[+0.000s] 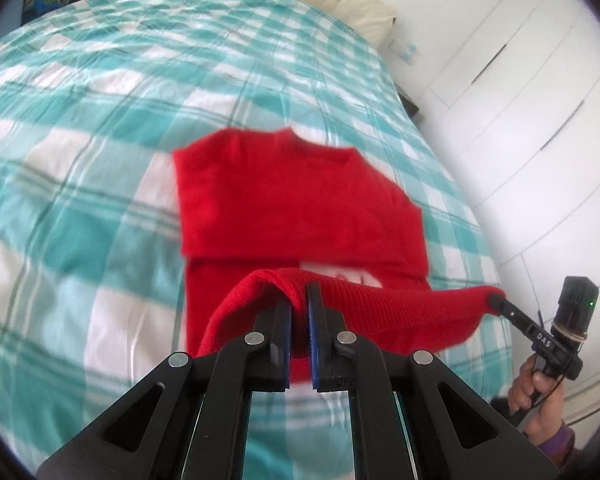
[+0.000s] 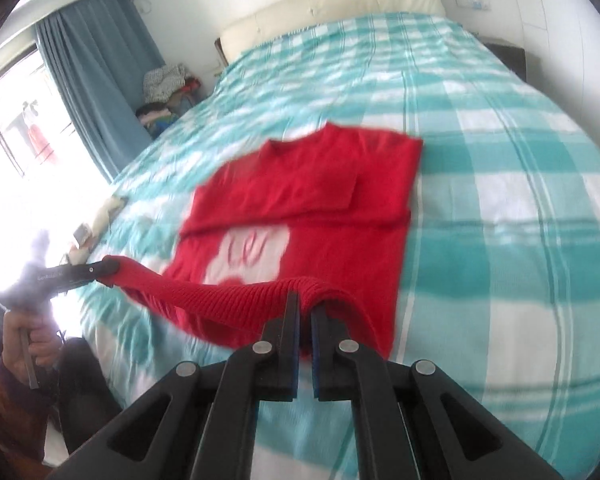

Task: Fold small clothes
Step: 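Pinch the hem with both tools and fold it up toward the collar, then open both tools and release the folded hem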

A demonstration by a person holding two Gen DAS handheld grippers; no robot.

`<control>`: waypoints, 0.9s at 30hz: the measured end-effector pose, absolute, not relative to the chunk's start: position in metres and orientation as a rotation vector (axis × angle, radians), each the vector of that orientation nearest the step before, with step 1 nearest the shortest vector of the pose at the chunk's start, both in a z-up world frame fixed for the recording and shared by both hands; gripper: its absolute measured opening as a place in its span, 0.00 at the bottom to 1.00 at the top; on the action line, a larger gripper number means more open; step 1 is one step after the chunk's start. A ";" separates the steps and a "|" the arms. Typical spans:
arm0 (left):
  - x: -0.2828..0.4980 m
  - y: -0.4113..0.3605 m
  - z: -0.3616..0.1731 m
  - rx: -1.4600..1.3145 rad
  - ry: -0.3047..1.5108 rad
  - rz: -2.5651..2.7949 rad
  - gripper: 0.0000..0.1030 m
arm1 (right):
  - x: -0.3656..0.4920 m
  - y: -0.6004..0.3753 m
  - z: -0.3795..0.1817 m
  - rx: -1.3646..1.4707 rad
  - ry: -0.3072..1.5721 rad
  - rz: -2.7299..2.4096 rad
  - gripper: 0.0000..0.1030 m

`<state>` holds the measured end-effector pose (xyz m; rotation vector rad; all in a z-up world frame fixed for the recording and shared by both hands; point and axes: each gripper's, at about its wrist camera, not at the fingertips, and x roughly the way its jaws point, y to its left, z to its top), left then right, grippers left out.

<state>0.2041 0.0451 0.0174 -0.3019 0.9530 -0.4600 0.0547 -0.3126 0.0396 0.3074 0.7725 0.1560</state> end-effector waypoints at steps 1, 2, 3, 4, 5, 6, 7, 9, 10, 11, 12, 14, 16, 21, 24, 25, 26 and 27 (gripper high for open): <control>0.229 0.040 0.017 -0.303 0.941 -0.436 0.05 | 0.080 -0.319 0.042 0.320 0.755 0.141 0.04; 0.253 0.033 0.015 -0.293 0.943 -0.423 0.05 | 0.105 -0.324 0.042 0.328 0.745 0.129 0.04; 0.277 0.024 0.011 -0.273 0.949 -0.403 0.05 | 0.130 -0.328 0.040 0.328 0.739 0.107 0.04; 0.297 0.017 0.008 -0.257 0.947 -0.374 0.05 | 0.155 -0.332 0.036 0.325 0.741 0.087 0.04; 0.316 0.010 0.003 -0.237 0.949 -0.356 0.05 | 0.178 -0.335 0.030 0.326 0.747 0.072 0.04; 0.333 0.004 -0.002 -0.211 0.955 -0.337 0.05 | 0.199 -0.339 0.023 0.335 0.751 0.054 0.04; 0.347 -0.002 -0.008 -0.190 0.958 -0.313 0.05 | 0.216 -0.344 0.017 0.341 0.758 0.038 0.04; 0.370 -0.009 -0.021 -0.176 0.970 -0.299 0.05 | 0.244 -0.352 0.001 0.354 0.771 0.016 0.04; 0.380 -0.011 -0.027 -0.176 0.981 -0.293 0.07 | 0.256 -0.356 -0.006 0.358 0.775 0.001 0.04; 0.388 -0.012 -0.033 -0.175 0.990 -0.278 0.12 | 0.266 -0.359 -0.014 0.375 0.781 0.001 0.04; 0.394 -0.011 -0.037 -0.181 0.997 -0.262 0.13 | 0.274 -0.364 -0.023 0.407 0.793 0.015 0.04; 0.404 -0.003 -0.040 -0.205 0.997 -0.212 0.50 | 0.285 -0.373 -0.037 0.469 0.821 0.021 0.10; 0.404 0.012 -0.036 -0.240 0.956 -0.153 0.70 | 0.286 -0.379 -0.038 0.493 0.802 0.013 0.24; 0.388 0.040 -0.030 -0.252 0.923 -0.106 0.74 | 0.268 -0.380 -0.013 0.442 0.742 0.012 0.33; 0.362 0.045 -0.028 -0.181 0.929 -0.122 0.74 | 0.255 -0.373 -0.006 0.384 0.770 0.057 0.34; 0.349 0.046 -0.027 -0.150 0.930 -0.128 0.74 | 0.250 -0.373 -0.006 0.358 0.787 0.059 0.37; 0.336 0.046 -0.026 -0.121 0.932 -0.138 0.74 | 0.244 -0.374 -0.008 0.334 0.801 0.055 0.41; 0.320 0.048 -0.025 -0.098 0.933 -0.151 0.74 | 0.237 -0.378 -0.010 0.312 0.811 0.044 0.44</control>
